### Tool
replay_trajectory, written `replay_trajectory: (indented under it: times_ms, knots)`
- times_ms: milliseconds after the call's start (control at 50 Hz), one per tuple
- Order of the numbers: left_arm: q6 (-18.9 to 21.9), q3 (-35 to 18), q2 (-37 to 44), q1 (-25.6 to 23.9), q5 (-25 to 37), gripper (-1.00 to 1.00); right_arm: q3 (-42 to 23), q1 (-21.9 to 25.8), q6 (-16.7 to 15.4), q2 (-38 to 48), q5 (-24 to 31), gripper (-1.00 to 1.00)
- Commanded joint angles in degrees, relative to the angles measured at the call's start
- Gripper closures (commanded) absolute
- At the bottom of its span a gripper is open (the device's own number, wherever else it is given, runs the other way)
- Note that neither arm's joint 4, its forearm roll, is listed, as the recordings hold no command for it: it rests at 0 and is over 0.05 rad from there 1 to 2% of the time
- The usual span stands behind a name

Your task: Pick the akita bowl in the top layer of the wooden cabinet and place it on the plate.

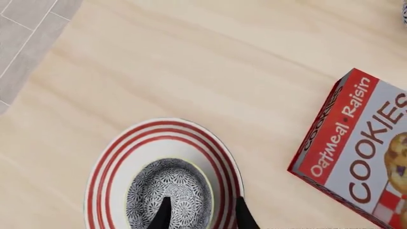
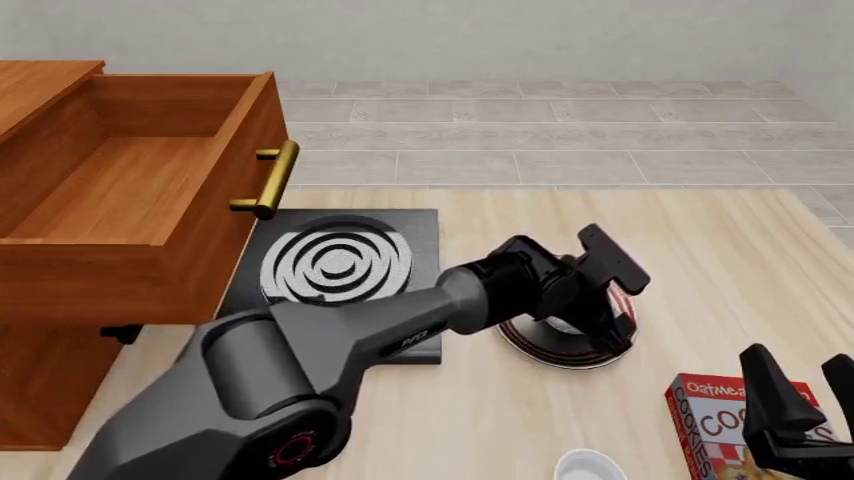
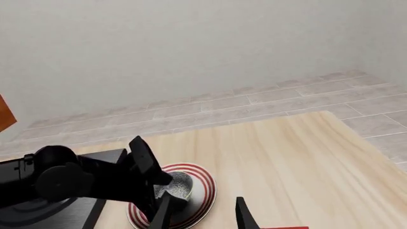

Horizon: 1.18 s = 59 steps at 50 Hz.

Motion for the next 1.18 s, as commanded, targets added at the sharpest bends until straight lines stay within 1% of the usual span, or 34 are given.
replay_trajectory:
  times_ms: [20, 160, 220, 400, 540, 620, 660, 700, 800, 880, 960, 980, 1060, 1180]
  knots:
    - [0.2, 0.6, -1.9, -0.5, 0.1, -1.00, 0.0, 0.0, -0.1, -0.1, 0.0, -1.00]
    - [0.4, 2.3, -4.3, -0.5, -0.7, -1.00, 0.0, 0.1, -0.3, -0.3, 0.2, -1.00]
    - [0.4, 3.9, -5.7, -0.7, -1.6, -1.00, 0.0, 0.1, -0.3, -0.3, 0.1, -1.00]
    - [-0.8, 7.4, -11.0, -0.8, -3.5, -1.00, 0.0, 0.2, -0.6, 0.3, -0.4, -1.00]
    - [-1.5, 8.2, -14.1, -0.2, -3.6, -1.00, 0.0, 0.4, -0.8, 0.1, -0.3, -1.00]
    - [-2.7, 8.9, -15.7, -0.2, -4.2, -1.00, 0.0, 0.4, -1.0, 0.3, -0.5, -1.00]
    - [-2.9, 10.5, -17.7, -0.4, -5.7, -1.00, 0.0, 0.4, -1.1, 0.3, -0.5, -1.00]
    - [-3.5, 10.7, -18.1, -0.5, -5.8, -1.00, 0.0, 0.4, -1.1, 0.3, -0.5, -1.00]
    - [-4.1, 12.0, -20.3, -0.3, -6.9, -1.00, 0.0, 0.6, -1.4, -0.4, 0.1, -1.00]
    - [-5.3, 13.6, -22.2, -0.4, -8.2, -1.00, 0.0, 0.6, -1.5, -1.3, 1.0, -1.00]
    - [-5.9, 14.5, -22.9, -0.5, -9.0, -1.00, 0.0, 0.7, -1.5, -2.1, 1.8, -1.00]
    - [-6.8, 15.0, -23.6, -0.6, -9.6, -1.00, 0.0, 0.7, -1.6, -2.4, 2.1, -1.00]
    - [-6.8, 15.0, -23.7, -0.6, -9.7, -1.00, 0.0, 0.7, -1.6, -2.5, 2.2, -1.00]
    - [-9.8, 16.7, -26.5, -1.4, -11.8, -1.00, 0.0, 0.7, -1.6, -3.0, 2.7, -1.00]
